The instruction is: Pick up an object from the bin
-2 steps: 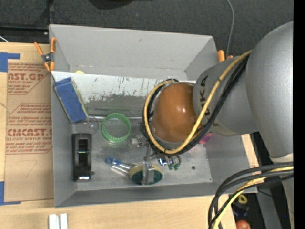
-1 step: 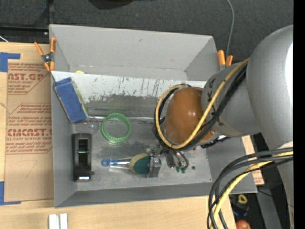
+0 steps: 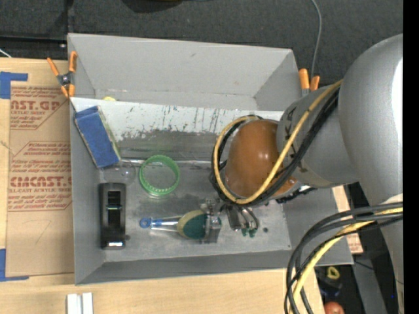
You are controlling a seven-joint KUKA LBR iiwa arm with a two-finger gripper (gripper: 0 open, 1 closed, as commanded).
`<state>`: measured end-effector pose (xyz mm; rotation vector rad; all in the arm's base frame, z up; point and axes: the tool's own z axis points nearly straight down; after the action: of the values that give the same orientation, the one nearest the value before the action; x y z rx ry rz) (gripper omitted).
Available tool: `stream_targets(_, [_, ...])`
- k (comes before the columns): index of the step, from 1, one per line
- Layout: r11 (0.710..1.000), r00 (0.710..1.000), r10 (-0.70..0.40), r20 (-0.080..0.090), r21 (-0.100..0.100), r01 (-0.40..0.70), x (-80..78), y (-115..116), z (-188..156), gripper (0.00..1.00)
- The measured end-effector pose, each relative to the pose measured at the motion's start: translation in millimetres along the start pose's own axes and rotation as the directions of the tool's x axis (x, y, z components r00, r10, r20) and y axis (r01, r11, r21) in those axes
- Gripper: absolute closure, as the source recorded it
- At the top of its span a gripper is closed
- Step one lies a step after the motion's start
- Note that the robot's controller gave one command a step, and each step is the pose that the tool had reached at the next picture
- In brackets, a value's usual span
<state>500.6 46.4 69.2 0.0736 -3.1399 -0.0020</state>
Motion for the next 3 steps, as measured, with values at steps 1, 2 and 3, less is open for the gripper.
stream_targets(1, [1.000,1.000,-0.001,-0.013,0.001,0.001,3.3,0.5,-16.5,1.00])
stream_targets(2, [0.993,0.993,-0.116,-0.009,0.000,0.116,-3.5,28.6,-4.9,1.00])
stream_targets(3, [1.000,1.000,-0.026,0.002,0.000,0.026,-0.1,11.7,-62.2,1.00])
